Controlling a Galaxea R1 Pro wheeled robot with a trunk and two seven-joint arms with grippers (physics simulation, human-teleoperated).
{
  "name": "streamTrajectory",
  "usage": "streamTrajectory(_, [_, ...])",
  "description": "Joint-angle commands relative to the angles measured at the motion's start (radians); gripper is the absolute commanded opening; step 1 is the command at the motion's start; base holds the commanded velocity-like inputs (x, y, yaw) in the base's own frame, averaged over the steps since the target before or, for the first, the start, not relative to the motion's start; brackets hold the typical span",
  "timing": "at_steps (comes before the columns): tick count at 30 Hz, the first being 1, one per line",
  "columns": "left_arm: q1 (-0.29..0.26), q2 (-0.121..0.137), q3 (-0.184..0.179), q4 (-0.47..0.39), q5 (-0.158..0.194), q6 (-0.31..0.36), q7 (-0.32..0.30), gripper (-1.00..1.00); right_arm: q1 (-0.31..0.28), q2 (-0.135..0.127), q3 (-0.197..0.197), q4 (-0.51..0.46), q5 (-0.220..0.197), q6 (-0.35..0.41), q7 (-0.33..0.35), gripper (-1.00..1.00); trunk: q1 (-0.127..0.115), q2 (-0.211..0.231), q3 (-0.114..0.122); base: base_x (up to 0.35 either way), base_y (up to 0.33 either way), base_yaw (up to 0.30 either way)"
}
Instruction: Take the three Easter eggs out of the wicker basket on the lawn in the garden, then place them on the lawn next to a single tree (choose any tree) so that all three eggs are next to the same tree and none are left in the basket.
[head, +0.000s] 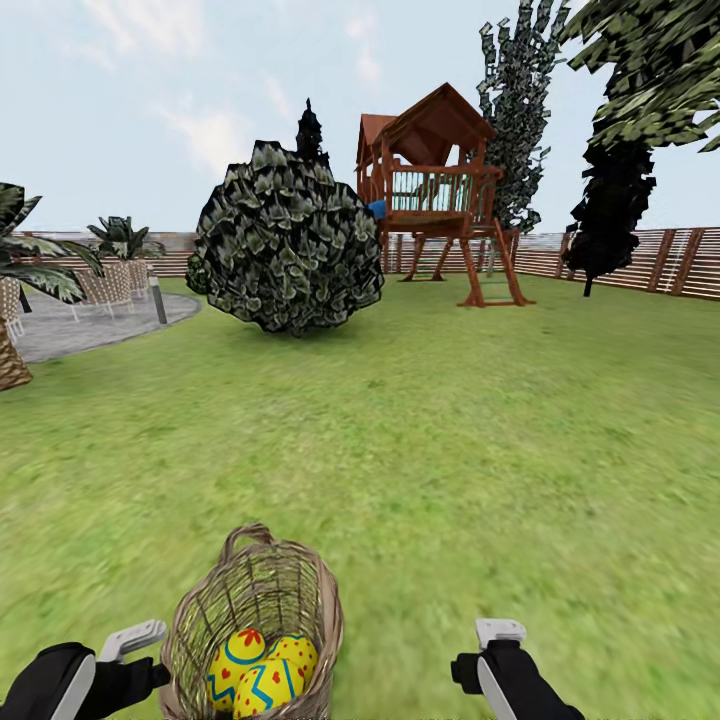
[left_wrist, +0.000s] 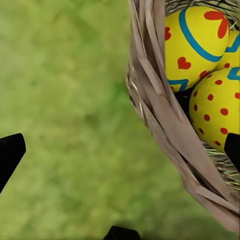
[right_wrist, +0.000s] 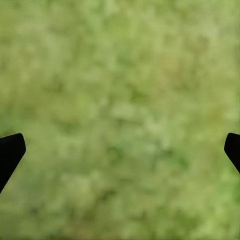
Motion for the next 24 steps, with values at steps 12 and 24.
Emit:
streamTrajectory(12, [-0.001, -0.016, -0.001, 0.002, -0.007, 0.002, -0.005, 1.00, 0.000, -0.001, 0.005, -0.001, -0.011, 0.000, -0.008, 1.00, 0.000, 0.000, -0.001, 0.088, -0.048, 0.000])
streamTrajectory(24, [-0.001, -0.022, 0.001, 0.002, -0.006, 0.001, -0.002, 1.00, 0.000, 0.001, 0.005, 0.002, -0.010, 0.000, -0.010, 1.00, 0.000, 0.000, -0.001, 0.023, -0.025, 0.000])
